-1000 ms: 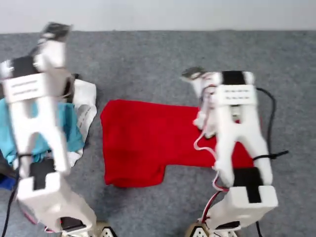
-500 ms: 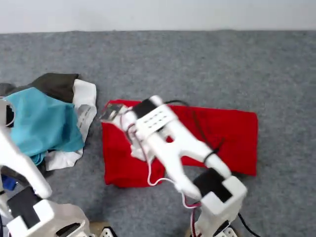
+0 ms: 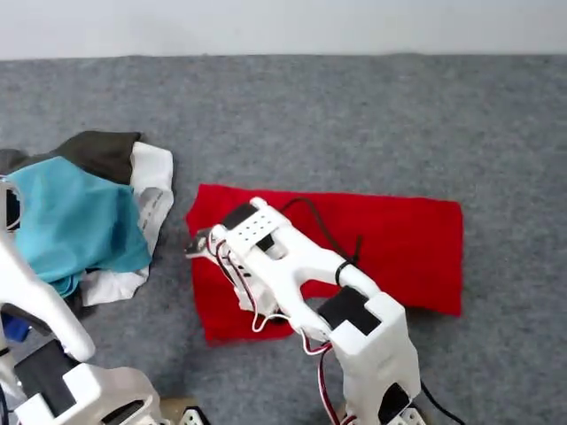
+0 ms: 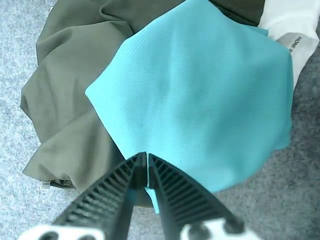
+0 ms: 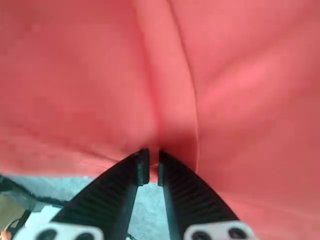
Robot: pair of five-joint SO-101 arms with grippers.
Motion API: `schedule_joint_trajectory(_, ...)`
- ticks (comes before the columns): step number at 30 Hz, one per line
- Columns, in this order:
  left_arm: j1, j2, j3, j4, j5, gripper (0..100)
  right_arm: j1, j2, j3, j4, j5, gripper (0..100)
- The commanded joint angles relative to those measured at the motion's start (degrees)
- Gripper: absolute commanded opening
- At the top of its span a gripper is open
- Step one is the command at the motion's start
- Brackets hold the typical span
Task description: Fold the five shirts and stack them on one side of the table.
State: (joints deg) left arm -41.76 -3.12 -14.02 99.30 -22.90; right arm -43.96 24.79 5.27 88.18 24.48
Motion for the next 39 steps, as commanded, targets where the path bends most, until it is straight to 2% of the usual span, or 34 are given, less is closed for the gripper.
schedule_joint_trajectory(1, 0.0, -2.29, -0.13, -0.35, -0.18, 2, -0.04, -6.73, -0.09, 0.84, 0.44, 4.7)
schedule_joint_trajectory(9, -0.26, -2.29, -0.13, -1.76, -0.18, 2, -1.36, -17.36, -0.79, 2.86, 0.62, 5.6)
schedule_joint_trajectory(14, -0.26, -2.29, -0.13, -1.76, -0.18, 2, -7.69, -17.89, -0.62, 3.65, 0.62, 20.8)
schedule_joint_trajectory(16, -0.26, -2.29, -0.22, -1.76, -0.18, 2, -10.86, -17.19, -0.53, 3.74, 0.26, 24.4)
schedule_joint_trajectory(20, -1.32, -2.29, -0.22, -1.76, -0.18, 2, -15.25, -13.49, -0.53, 1.45, 0.35, 24.5)
schedule_joint_trajectory(28, -3.87, -2.29, -0.22, -1.76, -0.26, 2, -15.78, -1.36, -0.97, -5.67, 0.62, 24.5)
schedule_joint_trajectory(31, -4.4, -2.29, -0.22, -1.76, -0.26, 2, -15.52, 1.01, -1.05, -6.81, 0.7, 21.3)
schedule_joint_trajectory(36, -4.31, -2.37, -0.22, -1.76, -0.26, 2, -15.16, 1.36, -8.26, -1.27, 3.6, 6.0)
schedule_joint_trajectory(39, -4.31, -2.29, -0.22, -1.76, -0.26, 2, -13.23, 2.07, -10.99, -0.48, 5.27, 3.4)
